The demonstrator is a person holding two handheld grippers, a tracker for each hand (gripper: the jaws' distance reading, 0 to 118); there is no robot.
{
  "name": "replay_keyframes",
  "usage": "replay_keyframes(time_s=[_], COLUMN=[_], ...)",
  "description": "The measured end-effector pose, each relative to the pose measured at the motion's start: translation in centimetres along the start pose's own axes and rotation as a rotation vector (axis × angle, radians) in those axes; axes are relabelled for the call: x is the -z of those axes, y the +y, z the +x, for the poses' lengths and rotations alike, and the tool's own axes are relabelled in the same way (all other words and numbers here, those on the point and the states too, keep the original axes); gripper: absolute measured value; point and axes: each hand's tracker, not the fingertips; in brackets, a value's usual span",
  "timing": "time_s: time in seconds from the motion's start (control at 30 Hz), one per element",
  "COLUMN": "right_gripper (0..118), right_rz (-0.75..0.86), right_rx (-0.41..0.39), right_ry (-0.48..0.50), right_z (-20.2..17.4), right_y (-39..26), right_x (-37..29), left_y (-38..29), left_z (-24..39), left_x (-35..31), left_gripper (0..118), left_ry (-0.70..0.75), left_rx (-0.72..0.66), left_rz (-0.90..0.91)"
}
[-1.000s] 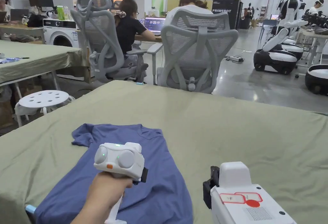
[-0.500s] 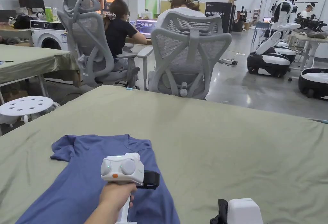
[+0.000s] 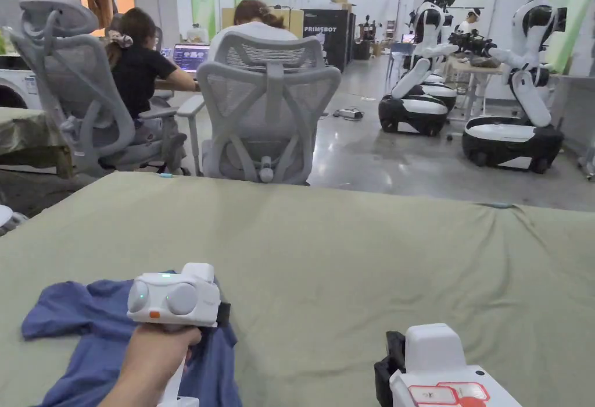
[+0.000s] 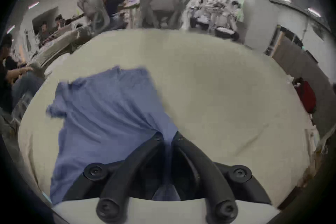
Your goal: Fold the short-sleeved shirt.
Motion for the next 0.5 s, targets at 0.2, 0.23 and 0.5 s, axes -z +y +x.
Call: replay_keyframes(time_s=[0.2, 0.23, 0.5], right_gripper=[0, 0, 0], right_rz=[0.046, 0.051, 0.052], right_rx=[0.042, 0.044, 0.091], right_ry=[-0.143, -0.168, -0.362], right_z=[6.2, 7.2, 15.3], right_y=[1.6, 1.7, 0.7], right_x=[-3.4, -4.1, -8.3], left_y=[6.2, 6.7, 4.8], left_z=[15.2, 17.7, 35.4], left_x=[-4.3, -5.0, -4.5], left_gripper=[4, 4, 4], left_ry=[-0.305, -0.347, -0.655], left_rx=[0.159, 0.185, 0.366], left_rz=[0.145, 0.160, 0.039])
